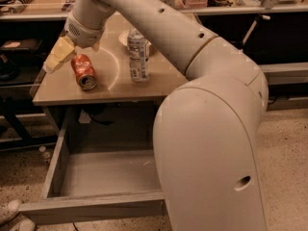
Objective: Place coke can into top drawer
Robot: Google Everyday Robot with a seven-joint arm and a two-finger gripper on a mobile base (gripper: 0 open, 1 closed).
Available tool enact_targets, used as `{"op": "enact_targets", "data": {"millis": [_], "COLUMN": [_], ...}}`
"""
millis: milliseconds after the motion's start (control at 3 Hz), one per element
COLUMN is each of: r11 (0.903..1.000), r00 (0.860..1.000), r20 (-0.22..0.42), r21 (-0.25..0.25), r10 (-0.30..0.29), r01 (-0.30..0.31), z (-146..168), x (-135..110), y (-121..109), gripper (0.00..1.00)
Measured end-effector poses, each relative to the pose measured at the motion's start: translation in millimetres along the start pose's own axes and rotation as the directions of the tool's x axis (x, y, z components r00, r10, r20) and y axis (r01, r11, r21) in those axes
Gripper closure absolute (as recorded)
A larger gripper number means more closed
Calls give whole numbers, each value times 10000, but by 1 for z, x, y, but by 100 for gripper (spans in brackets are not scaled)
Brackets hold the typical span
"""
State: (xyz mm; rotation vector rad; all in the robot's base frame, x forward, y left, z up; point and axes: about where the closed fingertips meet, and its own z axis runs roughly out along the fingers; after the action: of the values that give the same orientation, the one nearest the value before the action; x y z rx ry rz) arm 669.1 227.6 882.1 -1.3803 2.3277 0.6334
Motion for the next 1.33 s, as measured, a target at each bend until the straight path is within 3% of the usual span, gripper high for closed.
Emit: {"op": "enact_targets", "data": {"millis": [667,1333], "r11": [9983,9972], "r00": [9981,9966], "r20": [-211,-756], "r21": [-75,695], "r10": [571,311], "r01": [-573,-259], "z": [26,32], "x": [4,8], "y": [-7,-27], "gripper": [0,0]}}
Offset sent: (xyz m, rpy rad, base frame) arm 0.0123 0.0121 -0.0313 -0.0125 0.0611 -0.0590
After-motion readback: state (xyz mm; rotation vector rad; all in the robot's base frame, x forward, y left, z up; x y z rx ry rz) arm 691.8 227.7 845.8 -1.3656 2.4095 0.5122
